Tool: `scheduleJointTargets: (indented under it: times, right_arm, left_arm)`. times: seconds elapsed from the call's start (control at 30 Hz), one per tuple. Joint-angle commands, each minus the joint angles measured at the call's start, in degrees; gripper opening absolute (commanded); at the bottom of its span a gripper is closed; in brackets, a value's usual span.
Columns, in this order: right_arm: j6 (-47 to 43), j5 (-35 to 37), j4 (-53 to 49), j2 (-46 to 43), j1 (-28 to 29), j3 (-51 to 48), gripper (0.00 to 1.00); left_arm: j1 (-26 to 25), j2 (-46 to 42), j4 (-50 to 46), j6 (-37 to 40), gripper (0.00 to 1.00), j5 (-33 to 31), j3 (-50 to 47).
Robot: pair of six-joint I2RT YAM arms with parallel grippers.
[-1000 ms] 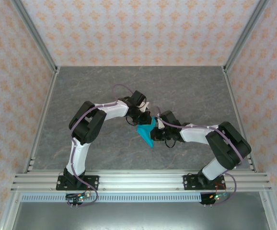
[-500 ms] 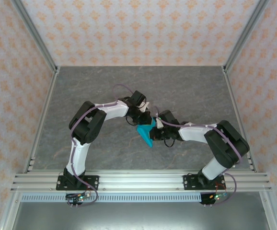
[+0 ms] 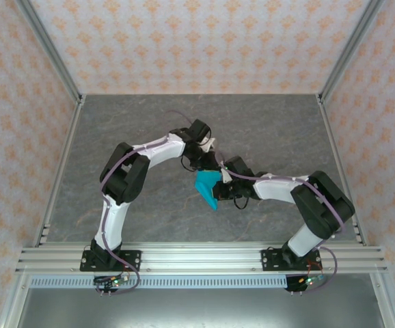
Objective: Fold a paper plane with a square sheet of paper (fold left side to right side)
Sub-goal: Third fold the triangle at the center of the table.
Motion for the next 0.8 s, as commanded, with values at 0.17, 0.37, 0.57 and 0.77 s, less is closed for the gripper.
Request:
scheduleJointTargets:
  times: [0.17,0.37,0.57,0.77]
  right_arm:
    - [-1.5,4.1,-7.0,4.0,1.1,-0.4,0.08]
    - [-1.6,3.8,-6.9,4.7,1.3,0.5,0.08]
    - [-1.6,3.8,-6.8,5.0,1.3,0.6,0.08]
    - [-1.7,3.8,-7.0,5.0,1.4,0.7,0.08]
  left_arm:
    - [5.2,-3.0,-5.2,2.6,0.23,-0.7,0.8]
    - [7.3,-11.6,-3.9,3.3,0.14,-1.6,-9.1]
    - [6.8,-18.9,6.1,-3.1,0.11,3.2,-21.9]
    - [3.1,-19.4,8.7,-5.0,0.10,3.6,-25.2]
